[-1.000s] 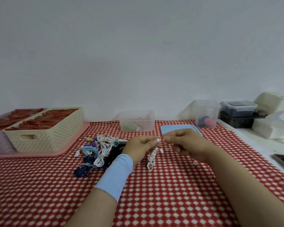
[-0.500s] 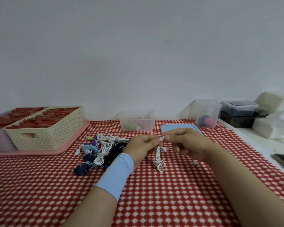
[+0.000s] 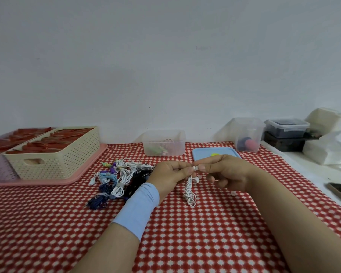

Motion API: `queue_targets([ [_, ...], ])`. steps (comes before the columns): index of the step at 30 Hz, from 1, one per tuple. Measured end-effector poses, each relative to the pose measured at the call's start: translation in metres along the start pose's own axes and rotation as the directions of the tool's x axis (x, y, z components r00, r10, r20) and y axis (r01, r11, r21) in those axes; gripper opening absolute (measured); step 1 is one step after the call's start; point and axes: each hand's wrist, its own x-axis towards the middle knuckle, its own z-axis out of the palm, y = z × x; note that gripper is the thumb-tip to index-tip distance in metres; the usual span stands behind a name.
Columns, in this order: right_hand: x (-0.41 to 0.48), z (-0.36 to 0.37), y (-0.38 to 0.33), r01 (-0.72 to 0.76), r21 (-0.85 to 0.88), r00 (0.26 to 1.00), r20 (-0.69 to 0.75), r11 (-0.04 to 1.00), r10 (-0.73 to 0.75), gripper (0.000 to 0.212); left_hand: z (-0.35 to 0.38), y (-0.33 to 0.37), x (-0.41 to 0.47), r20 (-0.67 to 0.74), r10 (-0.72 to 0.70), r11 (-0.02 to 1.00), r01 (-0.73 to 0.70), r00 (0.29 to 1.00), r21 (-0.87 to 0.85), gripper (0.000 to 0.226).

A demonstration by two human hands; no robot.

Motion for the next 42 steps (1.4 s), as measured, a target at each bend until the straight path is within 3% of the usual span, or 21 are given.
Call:
queue_targets([
  [6,-0.001,0.0,-0.001,0.005,0.008,1.0,0.027,1.0,-0.005,0.029,0.001,0.0,-0.001,0.028,0.005,0.999,-0.003,1.0,-0.046,0.01],
  [12,0.0,0.0,0.002,-0.029,-0.012,0.999,0.042,0.999,0.03,0.025,-0.001,0.003,-0.003,0.038,0.02,0.999,-0.022,0.999,0.041,0.013],
  [16,0.0,0.004,0.0,0.084,0.013,0.993,-0.087,0.996,-0.082,0.024,0.003,0.003,-0.001,-0.021,0.008,1.0,-0.008,1.0,-0.008,0.009],
  [20,-0.006,0.006,-0.004,0.193,-0.14,0.965,-0.153,0.971,-0.214,0.011,0.005,0.003,0.001,-0.069,-0.015,1.0,0.015,0.998,0.002,0.01],
  [32,-0.013,0.015,-0.007,0.289,-0.48,0.884,-0.198,0.828,-0.423,0.013,0.004,0.005,-0.001,-0.12,-0.004,0.995,0.016,0.993,0.099,0.009],
  [38,-0.014,0.016,-0.007,0.295,-0.502,0.89,-0.167,0.813,-0.425,0.008,0.004,0.005,-0.001,-0.135,0.01,0.991,0.008,0.991,0.136,0.014],
  [42,-0.015,0.013,-0.008,0.21,-0.299,0.953,-0.147,0.931,-0.263,0.021,0.002,0.003,-0.001,-0.084,-0.002,0.997,0.009,0.996,0.076,0.011],
])
